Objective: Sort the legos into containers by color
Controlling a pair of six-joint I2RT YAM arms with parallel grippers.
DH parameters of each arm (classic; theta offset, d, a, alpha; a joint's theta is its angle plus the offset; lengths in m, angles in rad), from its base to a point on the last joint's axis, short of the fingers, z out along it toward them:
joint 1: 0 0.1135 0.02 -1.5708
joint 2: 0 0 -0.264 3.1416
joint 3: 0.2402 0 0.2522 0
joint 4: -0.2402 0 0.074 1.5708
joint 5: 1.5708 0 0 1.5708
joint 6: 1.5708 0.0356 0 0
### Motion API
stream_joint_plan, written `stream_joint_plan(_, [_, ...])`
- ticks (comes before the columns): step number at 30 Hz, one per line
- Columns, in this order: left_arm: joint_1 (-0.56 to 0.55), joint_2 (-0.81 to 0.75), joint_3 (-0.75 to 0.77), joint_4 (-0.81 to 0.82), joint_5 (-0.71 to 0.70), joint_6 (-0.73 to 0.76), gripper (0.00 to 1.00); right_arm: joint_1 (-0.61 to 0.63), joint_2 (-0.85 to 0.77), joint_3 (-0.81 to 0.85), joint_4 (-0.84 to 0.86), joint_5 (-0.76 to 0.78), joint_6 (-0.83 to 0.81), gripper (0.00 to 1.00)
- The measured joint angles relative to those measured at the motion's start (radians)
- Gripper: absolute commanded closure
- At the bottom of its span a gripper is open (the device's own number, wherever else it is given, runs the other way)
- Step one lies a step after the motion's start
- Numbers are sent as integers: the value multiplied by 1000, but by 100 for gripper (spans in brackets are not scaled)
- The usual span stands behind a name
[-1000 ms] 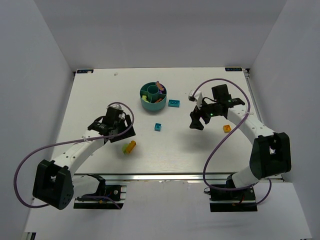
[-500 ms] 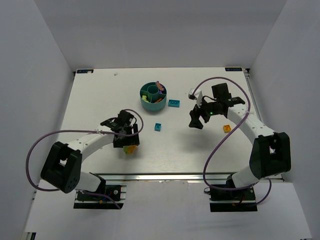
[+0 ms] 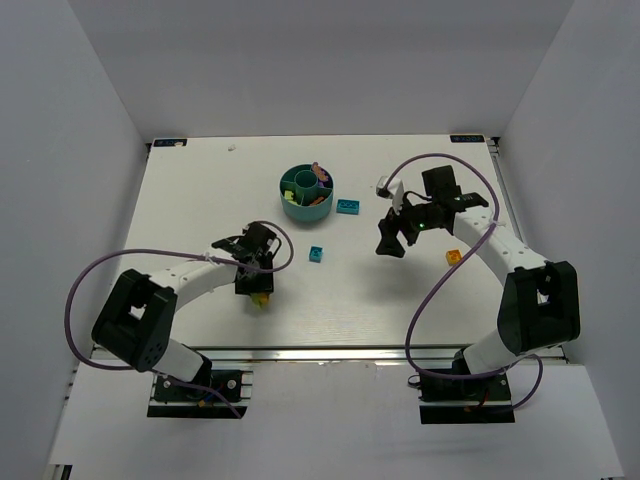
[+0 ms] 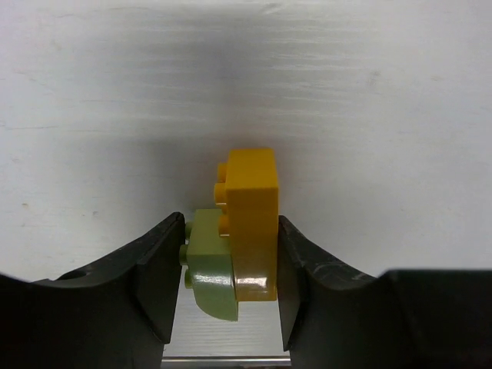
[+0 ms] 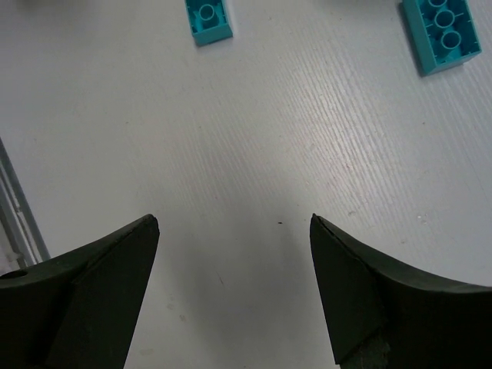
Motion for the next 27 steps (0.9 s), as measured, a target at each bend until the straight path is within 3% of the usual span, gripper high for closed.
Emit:
stream_joint_plan(7, [-59,-178,-35,182,124,-6,65,65,51,46,-1,-87,198,26])
stream_joint_plan(13, [-135,-356,-132,522,249,-35,65,139,160,140,73,-198,605,16])
stream_joint_plan(16, [-163,-352,-156,618,264,-31,65,159,169,152,117,-188,787,11])
stream_joint_plan(20, [-187,-309,-159,676,265,-14,65,178,167,176,146,-147,980,11])
stream_joint_plan(27, [-229,-205,-134,704,253,16,64,227,152,173,162,-74,1147,12])
